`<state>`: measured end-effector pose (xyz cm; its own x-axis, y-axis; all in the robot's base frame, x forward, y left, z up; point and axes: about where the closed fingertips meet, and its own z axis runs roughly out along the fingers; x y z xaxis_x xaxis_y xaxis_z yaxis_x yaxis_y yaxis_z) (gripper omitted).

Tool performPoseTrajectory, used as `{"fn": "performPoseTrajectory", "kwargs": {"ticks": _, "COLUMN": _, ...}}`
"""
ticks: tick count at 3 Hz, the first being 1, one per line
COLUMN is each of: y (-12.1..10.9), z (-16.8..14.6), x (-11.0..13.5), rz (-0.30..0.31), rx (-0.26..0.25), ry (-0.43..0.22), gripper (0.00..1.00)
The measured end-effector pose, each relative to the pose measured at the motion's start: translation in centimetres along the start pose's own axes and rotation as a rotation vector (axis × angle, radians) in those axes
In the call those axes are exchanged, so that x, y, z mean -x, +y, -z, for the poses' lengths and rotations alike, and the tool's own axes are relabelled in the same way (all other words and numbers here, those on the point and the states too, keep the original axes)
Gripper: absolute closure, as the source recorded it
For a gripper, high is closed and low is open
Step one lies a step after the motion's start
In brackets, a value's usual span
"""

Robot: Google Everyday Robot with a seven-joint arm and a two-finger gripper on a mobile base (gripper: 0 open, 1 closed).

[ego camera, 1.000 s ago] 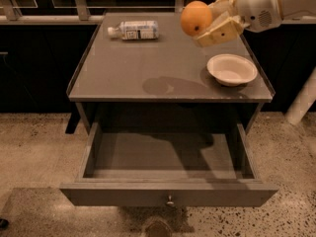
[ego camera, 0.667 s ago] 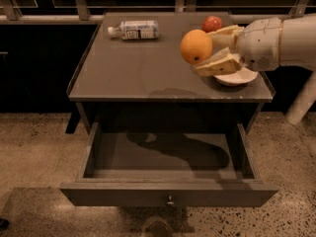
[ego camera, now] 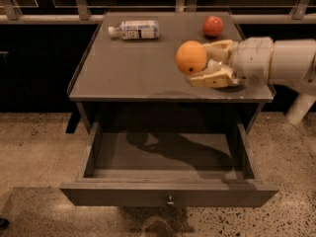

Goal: Place orange into top drawer

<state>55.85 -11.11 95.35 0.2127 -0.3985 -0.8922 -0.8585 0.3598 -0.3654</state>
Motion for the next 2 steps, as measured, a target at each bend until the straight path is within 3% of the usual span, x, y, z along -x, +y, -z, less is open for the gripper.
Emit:
{"fn": "performPoseTrajectory", "kwargs": {"ticks": 1, "y": 3.7, "z": 0.1, "x": -3.9, "rz": -0.091, "rx": -0.081, "ry": -0.098, "gripper": 1.00}}
{"fn": "performPoseTrajectory", "kwargs": {"ticks": 2, "y": 7.9, "z": 3.3, "x": -10.0, "rz": -0.205, "rx": -0.170, "ry": -0.081, "gripper": 1.00}}
